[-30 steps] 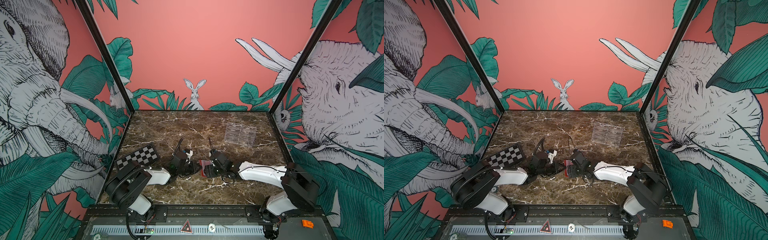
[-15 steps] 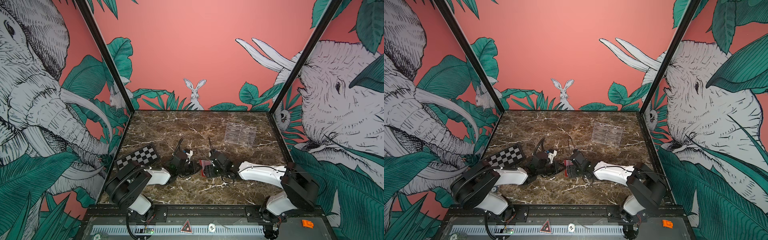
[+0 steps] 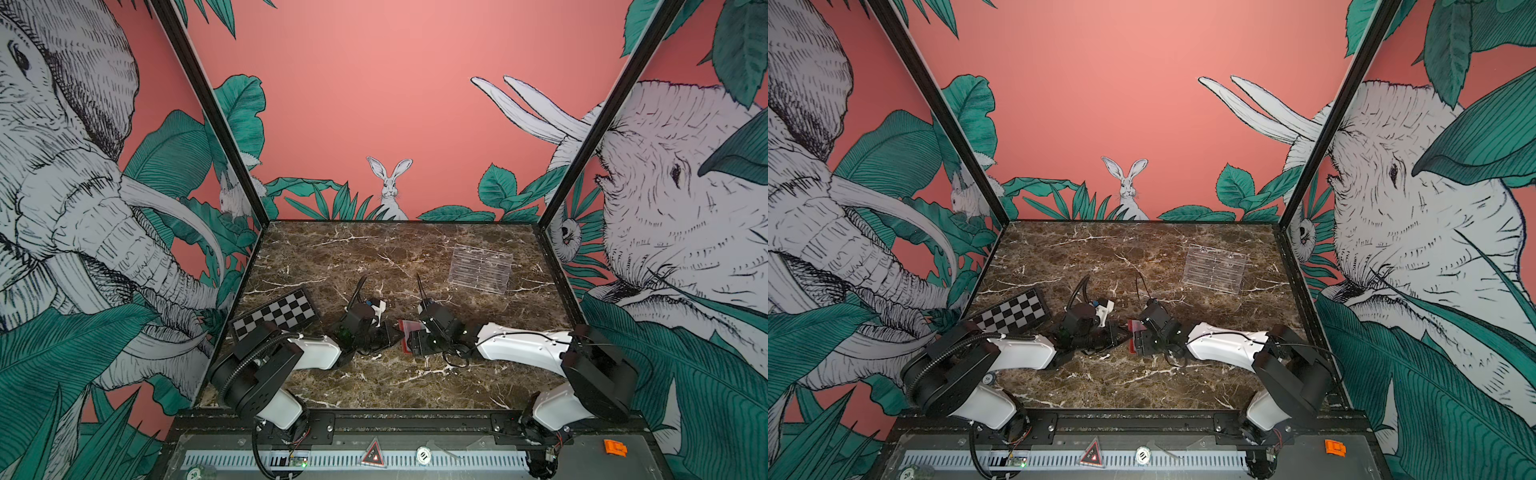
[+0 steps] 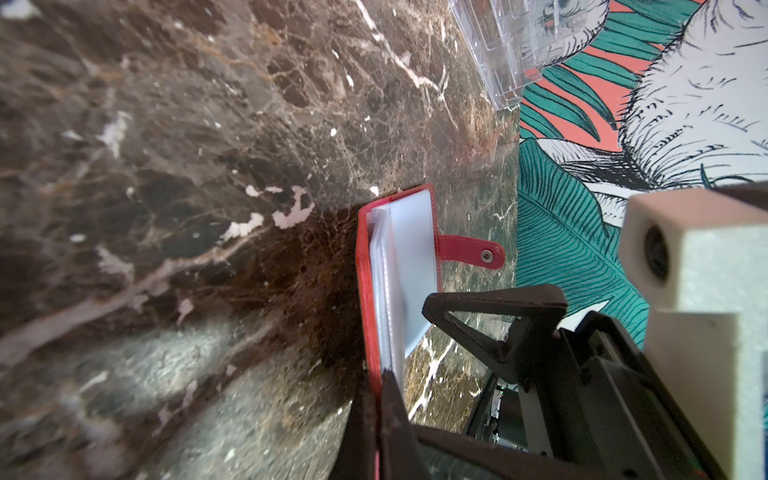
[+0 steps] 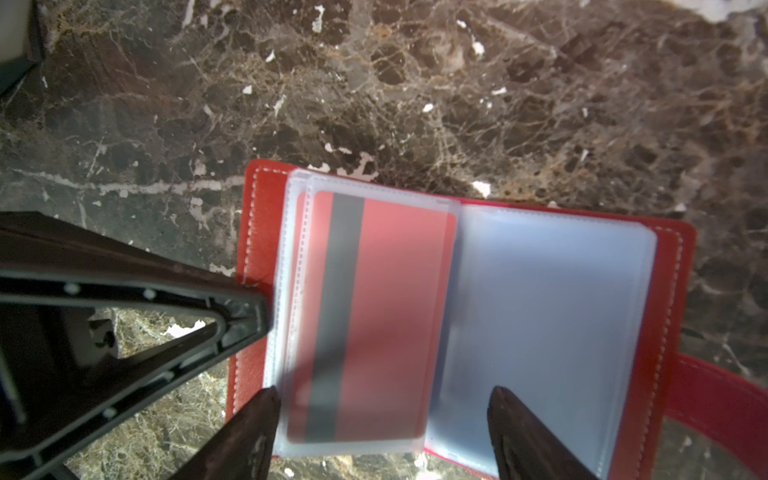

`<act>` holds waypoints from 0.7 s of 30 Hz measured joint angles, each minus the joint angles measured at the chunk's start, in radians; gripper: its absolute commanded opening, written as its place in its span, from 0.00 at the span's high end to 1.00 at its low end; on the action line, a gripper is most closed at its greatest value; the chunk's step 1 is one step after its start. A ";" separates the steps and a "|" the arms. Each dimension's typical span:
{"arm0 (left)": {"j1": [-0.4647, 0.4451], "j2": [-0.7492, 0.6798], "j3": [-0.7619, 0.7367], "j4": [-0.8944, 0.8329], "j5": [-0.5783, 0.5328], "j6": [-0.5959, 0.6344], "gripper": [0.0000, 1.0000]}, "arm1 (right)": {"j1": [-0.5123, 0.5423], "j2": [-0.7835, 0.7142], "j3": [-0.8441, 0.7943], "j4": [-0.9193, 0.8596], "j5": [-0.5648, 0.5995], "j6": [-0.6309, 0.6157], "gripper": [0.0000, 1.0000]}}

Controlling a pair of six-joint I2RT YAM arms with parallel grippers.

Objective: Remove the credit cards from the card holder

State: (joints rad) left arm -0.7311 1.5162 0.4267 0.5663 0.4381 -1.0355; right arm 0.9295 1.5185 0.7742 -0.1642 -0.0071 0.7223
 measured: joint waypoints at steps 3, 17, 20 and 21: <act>0.000 0.000 0.000 0.000 0.000 0.000 1.00 | 0.000 0.000 0.000 -0.006 0.008 0.005 0.24; 0.000 0.000 0.000 0.000 0.000 0.001 1.00 | 0.000 -0.029 0.000 -0.034 0.046 0.008 0.27; 0.000 0.000 0.000 0.000 0.000 0.005 1.00 | 0.000 -0.033 -0.001 -0.036 0.051 0.008 0.28; 0.000 0.000 0.000 0.000 0.000 0.006 1.00 | 0.000 -0.036 -0.002 -0.037 0.053 0.009 0.28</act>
State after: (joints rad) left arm -0.7311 1.5162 0.4267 0.5663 0.4381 -1.0298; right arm 0.9291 1.4826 0.7719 -0.2016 0.0456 0.7315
